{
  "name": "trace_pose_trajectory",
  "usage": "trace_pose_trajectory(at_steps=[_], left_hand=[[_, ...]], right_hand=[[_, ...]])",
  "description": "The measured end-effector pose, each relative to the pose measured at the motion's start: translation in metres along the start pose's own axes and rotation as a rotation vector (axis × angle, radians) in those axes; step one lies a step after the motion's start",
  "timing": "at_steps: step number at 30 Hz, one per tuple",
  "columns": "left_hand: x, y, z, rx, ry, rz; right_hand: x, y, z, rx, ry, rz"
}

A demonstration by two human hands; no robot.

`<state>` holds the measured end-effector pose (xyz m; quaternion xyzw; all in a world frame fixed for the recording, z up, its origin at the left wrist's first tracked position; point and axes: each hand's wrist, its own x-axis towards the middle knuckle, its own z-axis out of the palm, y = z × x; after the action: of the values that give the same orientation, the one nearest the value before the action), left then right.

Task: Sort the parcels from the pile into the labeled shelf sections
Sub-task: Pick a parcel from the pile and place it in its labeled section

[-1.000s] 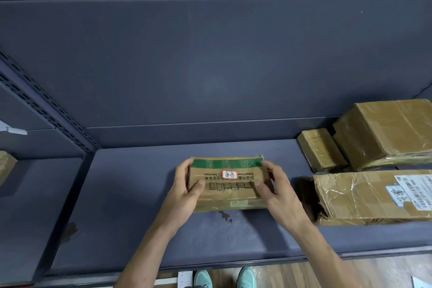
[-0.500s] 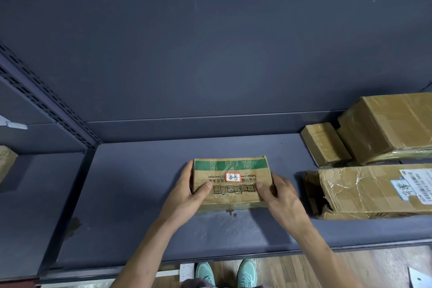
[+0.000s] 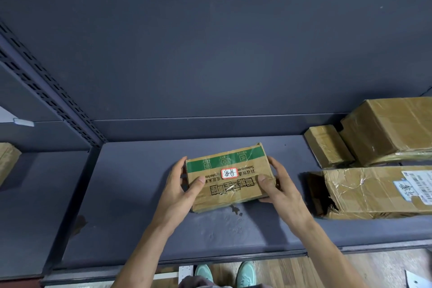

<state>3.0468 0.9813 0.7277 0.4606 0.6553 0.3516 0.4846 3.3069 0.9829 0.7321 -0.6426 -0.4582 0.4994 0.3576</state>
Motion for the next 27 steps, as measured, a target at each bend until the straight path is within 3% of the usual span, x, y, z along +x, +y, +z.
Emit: trace_pose_trajectory(at_steps=[19, 21, 25, 27], left_hand=[[-0.015, -0.004, -0.012, -0.124, 0.038, -0.032], [-0.014, 0.008, -0.015, -0.078, -0.045, -0.059], [-0.013, 0.035, -0.007, -0.087, -0.459, -0.045], [-0.013, 0.041, 0.01, -0.152, -0.469, -0.004]], right_hand=[[-0.002, -0.002, -0.002, 0.034, 0.021, -0.021], [0.005, -0.015, -0.009, 0.004, -0.014, -0.035], [0.014, -0.044, -0.011, -0.081, -0.164, -0.082], [0.015, -0.052, -0.009, -0.086, -0.187, -0.113]])
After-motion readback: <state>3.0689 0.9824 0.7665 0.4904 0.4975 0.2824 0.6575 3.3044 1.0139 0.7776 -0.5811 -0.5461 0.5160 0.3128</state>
